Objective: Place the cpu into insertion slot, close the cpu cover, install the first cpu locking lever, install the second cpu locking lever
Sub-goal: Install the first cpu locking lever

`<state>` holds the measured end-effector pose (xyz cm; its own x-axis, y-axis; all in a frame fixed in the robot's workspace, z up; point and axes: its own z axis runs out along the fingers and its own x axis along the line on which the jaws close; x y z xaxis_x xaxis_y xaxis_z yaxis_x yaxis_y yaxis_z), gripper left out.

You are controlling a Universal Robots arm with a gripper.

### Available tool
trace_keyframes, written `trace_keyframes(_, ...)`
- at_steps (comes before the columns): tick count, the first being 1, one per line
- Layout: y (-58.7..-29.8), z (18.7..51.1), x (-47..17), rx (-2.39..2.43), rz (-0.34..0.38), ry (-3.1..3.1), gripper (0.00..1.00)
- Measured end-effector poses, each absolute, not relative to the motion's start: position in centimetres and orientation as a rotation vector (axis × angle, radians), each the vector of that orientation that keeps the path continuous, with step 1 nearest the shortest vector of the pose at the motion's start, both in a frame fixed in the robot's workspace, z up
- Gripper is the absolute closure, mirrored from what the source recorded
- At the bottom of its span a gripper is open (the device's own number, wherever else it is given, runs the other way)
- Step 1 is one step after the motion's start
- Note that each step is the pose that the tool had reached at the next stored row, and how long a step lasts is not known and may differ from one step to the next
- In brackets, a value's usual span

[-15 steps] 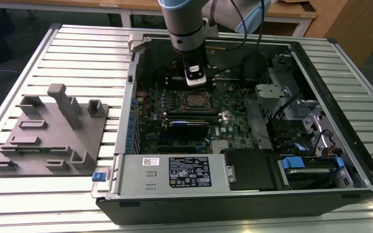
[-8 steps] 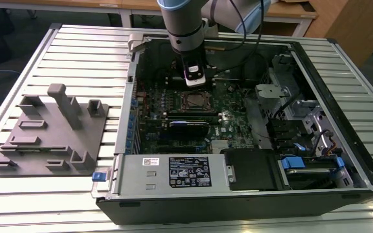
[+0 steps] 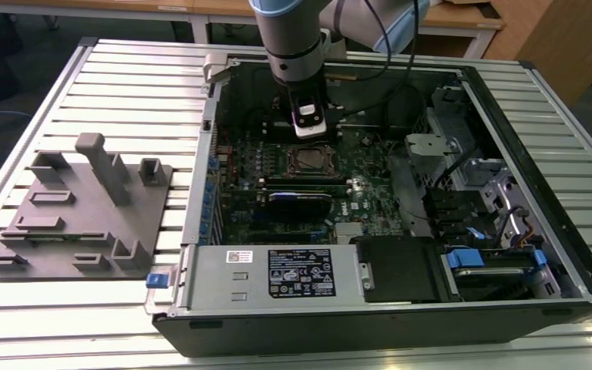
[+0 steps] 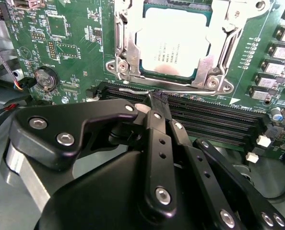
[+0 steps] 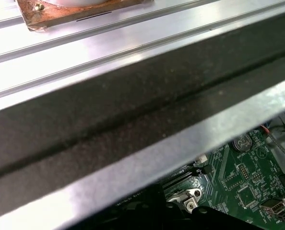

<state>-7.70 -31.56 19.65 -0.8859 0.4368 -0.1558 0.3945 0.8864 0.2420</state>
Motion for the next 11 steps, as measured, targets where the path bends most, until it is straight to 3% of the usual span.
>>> trace_keyframes(11,-31.55,20.52,-7.7,0.635,0.302,2.849,0.89)
